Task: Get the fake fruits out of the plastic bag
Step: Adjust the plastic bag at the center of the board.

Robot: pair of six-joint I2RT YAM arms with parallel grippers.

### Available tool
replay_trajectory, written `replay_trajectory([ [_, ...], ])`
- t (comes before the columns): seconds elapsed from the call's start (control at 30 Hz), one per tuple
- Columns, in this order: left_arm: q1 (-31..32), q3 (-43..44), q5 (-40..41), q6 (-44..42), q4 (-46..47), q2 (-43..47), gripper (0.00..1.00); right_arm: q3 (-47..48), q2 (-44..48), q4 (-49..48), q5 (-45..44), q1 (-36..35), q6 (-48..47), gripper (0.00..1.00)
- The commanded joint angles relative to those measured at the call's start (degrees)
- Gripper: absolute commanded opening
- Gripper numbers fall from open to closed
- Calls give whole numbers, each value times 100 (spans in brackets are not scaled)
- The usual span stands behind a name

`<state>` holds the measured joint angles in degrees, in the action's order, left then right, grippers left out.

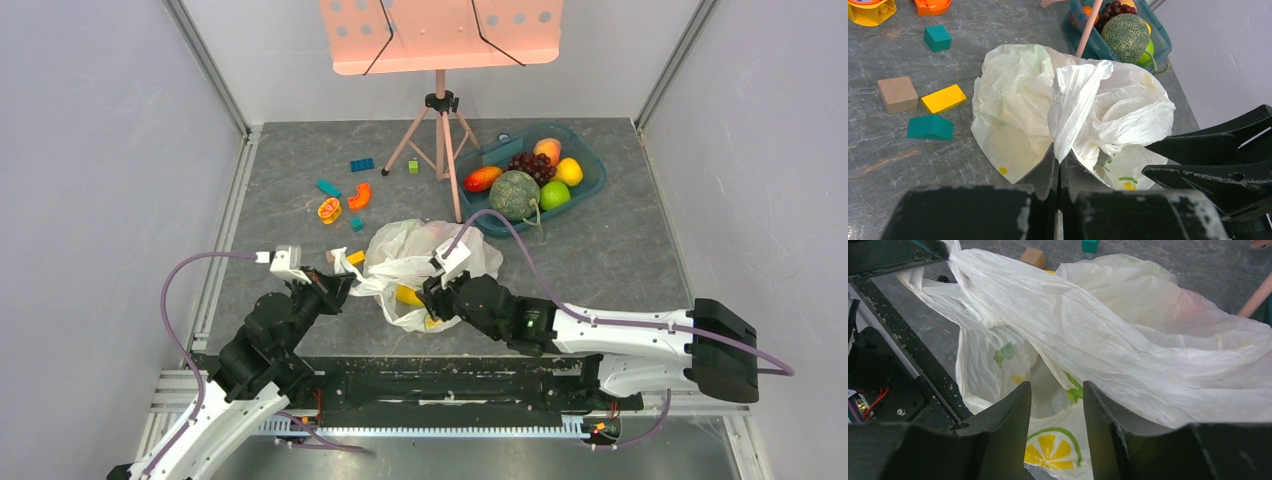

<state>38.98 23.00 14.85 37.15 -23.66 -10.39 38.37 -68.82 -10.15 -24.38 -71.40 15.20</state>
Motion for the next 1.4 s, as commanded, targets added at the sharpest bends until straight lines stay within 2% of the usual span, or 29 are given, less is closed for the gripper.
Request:
replay_trajectory([
  [0.0, -14, 81, -62, 212, 83, -25, 2, 293, -212, -288, 357, -16, -277, 49],
  [0.1, -18, 90, -113, 192, 124, -48, 2, 251, -271, -467, 647, -20, -767, 59],
  [0.2, -17, 82, -143, 197, 174, -67, 2, 90, -273, -747, 889, -20, -1452, 62],
  [0.47, -17, 55, -231, 212, 266, -116, 2, 113, -564, -1233, 1025, -13, -2862, 64],
  [0.77, -15, 26, -261, 227, 283, -94, 2, 746, -1382, -1173, 541, -15, -3414, 64],
  [0.83, -22, 29, -259, 233, 283, -96, 2, 888, -1542, -1124, 348, -15, -3423, 59],
  [1.03, -14, 46, -220, 233, 258, -54, 2, 1014, -1432, -855, 47, -14, -3144, 13],
  [1.1, -20, 46, -188, 229, 254, -64, 2, 880, -1172, -842, -116, -16, -2944, 2],
  [1.37, -21, 38, -60, 207, 187, -43, 2, -287, 440, -1263, -748, -6, -1621, 0],
])
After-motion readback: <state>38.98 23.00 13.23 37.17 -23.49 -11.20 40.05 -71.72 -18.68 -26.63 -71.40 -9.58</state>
